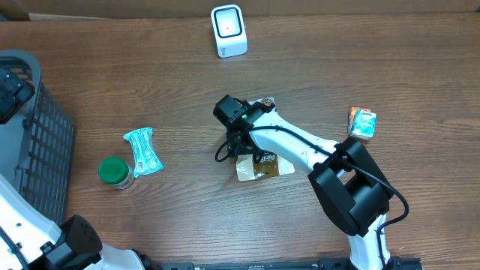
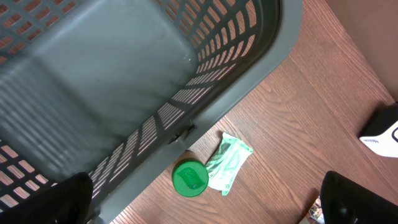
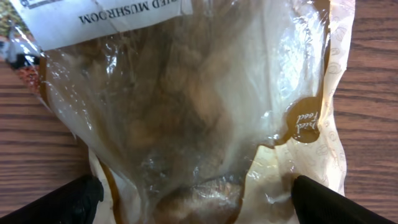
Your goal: Scan the item barcode
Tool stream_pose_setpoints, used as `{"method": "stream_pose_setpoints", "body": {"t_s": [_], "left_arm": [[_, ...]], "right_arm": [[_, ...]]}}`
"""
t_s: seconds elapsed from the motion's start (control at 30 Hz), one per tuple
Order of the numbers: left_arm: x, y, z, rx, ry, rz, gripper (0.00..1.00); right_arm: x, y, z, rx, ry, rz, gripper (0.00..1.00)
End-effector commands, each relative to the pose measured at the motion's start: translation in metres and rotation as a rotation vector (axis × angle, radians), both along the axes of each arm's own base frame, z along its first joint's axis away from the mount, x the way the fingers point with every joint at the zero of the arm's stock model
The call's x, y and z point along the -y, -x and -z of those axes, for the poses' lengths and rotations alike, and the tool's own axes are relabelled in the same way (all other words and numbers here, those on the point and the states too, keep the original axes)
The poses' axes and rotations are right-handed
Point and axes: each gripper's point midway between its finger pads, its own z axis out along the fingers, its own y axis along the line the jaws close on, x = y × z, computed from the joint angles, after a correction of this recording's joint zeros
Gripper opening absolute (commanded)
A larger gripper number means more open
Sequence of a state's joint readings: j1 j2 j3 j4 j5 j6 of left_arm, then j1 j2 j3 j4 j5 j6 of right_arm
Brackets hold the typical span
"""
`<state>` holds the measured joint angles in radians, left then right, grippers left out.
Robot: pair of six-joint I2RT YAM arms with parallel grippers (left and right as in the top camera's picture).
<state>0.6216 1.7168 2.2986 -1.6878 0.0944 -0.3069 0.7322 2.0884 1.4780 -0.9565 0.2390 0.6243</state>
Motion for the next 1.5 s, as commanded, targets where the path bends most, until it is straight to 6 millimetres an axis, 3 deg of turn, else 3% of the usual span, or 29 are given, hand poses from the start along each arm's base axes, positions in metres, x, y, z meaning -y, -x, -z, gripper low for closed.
{"method": "stream_pose_setpoints", "body": {"t_s": [0.0, 0.07, 0.1, 0.13, 0.23, 0.47, 0.53, 0.7, 0.9, 1.03, 1.37, 1.43, 1.47], "left_arm": [[0.003, -0.001, -0.001, 0.002, -0.003, 0.023, 0.99], [0.003, -0.001, -0.001, 0.002, -0.003, 0.023, 1.00], [0.003, -0.001, -0.001, 0.002, -0.003, 0.023, 1.00], [0.003, -0.001, -0.001, 0.002, -0.003, 0.023, 1.00], [0.003, -0.001, -0.001, 0.002, -0.003, 0.023, 0.99], [0.003, -0.001, -0.001, 0.002, -0.003, 0.023, 1.00], [0.003, -0.001, -0.001, 0.002, -0.003, 0.023, 1.00], [0.003, -0.001, -0.001, 0.002, -0.003, 0.023, 1.00], [0.003, -0.001, -0.001, 0.002, -0.003, 0.023, 1.00], [0.003, -0.001, -0.001, 0.002, -0.003, 0.023, 0.99], [0.003, -0.001, -0.001, 0.002, -0.003, 0.023, 1.00], [0.003, -0.001, -0.001, 0.002, -0.003, 0.023, 1.00], [0.003, -0.001, -0.001, 0.002, -0.003, 0.023, 1.00]], "right_arm": [[0.012, 0.009, 0.017, -0.064, 0.011, 0.005, 0.97], [0.014, 0.010, 0.018, -0.082, 0.002, -0.013, 0.88], [0.013, 0.011, 0.019, -0.099, -0.008, -0.043, 0.72], [0.013, 0.011, 0.019, -0.107, -0.011, -0.062, 0.66], [0.013, 0.011, 0.019, -0.116, -0.009, -0.105, 0.54], [0.013, 0.011, 0.017, -0.118, 0.001, -0.145, 0.44], [0.012, 0.009, 0.015, -0.118, 0.003, -0.171, 0.37], [0.011, -0.001, -0.003, -0.092, 0.027, -0.192, 0.18], [-0.003, -0.018, -0.034, -0.044, 0.001, -0.257, 0.05], [-0.009, -0.026, -0.045, -0.018, -0.007, -0.317, 0.04], [-0.015, -0.027, -0.044, -0.019, -0.002, -0.449, 0.06], [-0.016, -0.029, -0.045, -0.011, -0.004, -0.456, 0.17], [-0.016, -0.029, -0.045, -0.009, -0.006, -0.456, 0.34]]}}
